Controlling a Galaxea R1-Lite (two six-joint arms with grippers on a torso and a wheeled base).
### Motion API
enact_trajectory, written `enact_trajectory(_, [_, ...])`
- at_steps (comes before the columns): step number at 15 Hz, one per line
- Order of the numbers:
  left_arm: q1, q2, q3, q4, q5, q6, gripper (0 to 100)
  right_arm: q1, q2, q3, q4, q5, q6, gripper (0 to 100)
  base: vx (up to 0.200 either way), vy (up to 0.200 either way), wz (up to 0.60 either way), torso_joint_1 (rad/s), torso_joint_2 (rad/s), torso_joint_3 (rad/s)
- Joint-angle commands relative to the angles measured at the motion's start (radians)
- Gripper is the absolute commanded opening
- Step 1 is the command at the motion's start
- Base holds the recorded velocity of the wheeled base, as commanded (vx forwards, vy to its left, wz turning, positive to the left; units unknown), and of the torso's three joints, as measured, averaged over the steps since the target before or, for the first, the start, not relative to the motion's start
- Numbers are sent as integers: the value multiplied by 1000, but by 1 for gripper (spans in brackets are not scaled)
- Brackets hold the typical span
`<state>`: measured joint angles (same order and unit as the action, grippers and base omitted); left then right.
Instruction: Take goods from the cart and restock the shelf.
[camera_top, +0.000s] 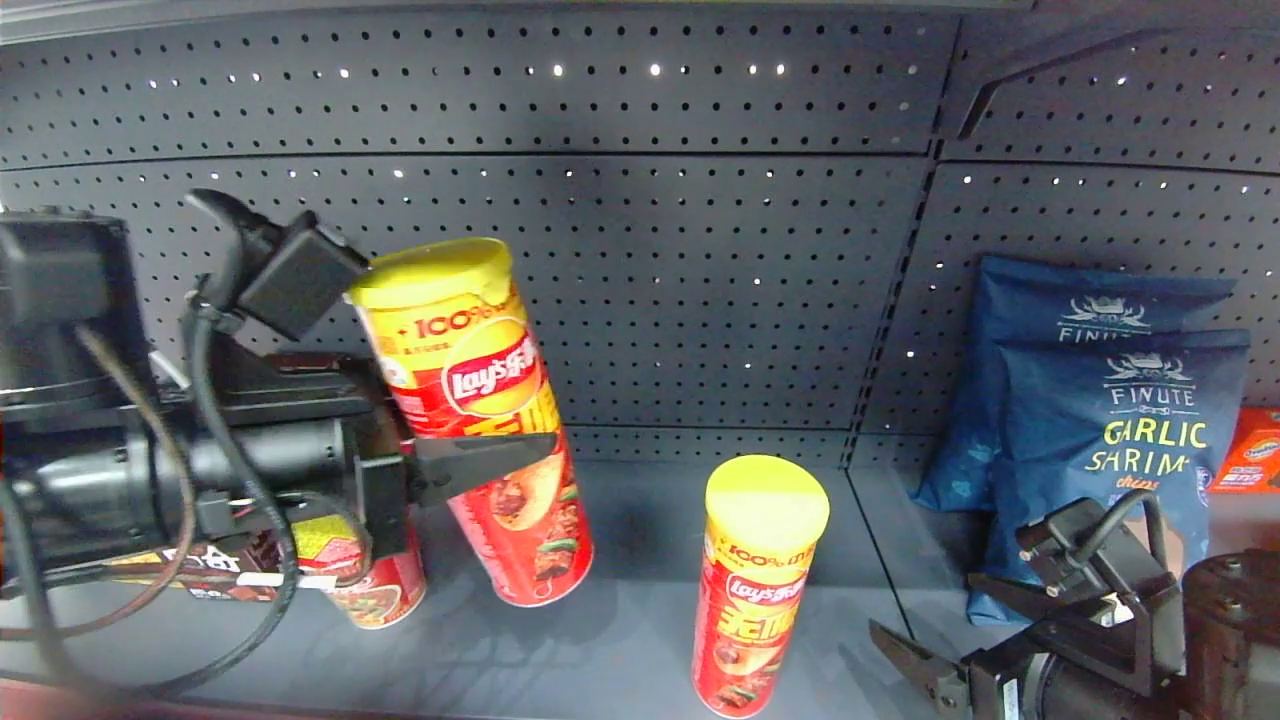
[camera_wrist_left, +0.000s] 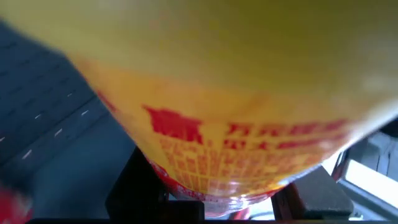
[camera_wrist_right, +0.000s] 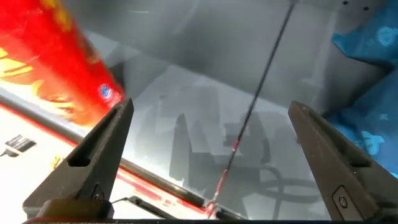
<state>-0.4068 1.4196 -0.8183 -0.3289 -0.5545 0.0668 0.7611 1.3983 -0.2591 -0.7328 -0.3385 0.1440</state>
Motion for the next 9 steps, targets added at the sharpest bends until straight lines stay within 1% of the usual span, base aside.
enact_trajectory(1, [-12, 210, -91, -21, -94, 65, 0, -16, 1, 1, 0, 0, 0, 100, 0, 0, 0, 0, 0, 0])
enact_trajectory(2, [-9, 260, -122, -33, -136, 91, 0, -22, -2, 1, -2, 1, 2, 100, 0, 0, 0, 0, 0, 0])
enact_trajectory(3, [-6, 311, -160, -53, -156, 103, 0, -26, -4, 3, 0, 3, 2, 100, 0, 0, 0, 0, 0, 0])
enact_trajectory(5, [-3, 407, -246, -84, -177, 107, 0, -29, -2, 3, -2, 23, 3, 100, 0, 0, 0, 0, 0, 0])
enact_trajectory(6, [-1, 464, -302, -93, -213, 119, 0, -29, 2, 0, -4, 27, 3, 100, 0, 0, 0, 0, 0, 0])
enact_trajectory(7, [5, 526, -355, -98, -234, 166, 0, -29, 4, -2, -4, 30, 3, 100, 0, 0, 0, 0, 0, 0])
enact_trajectory(8, [23, 570, -398, -98, -266, 211, 0, -29, 4, 0, -4, 30, 3, 100, 0, 0, 0, 0, 0, 0])
enact_trajectory(9, [29, 593, -420, -98, -292, 225, 0, -29, 4, 0, -4, 30, 3, 100, 0, 0, 0, 0, 0, 0])
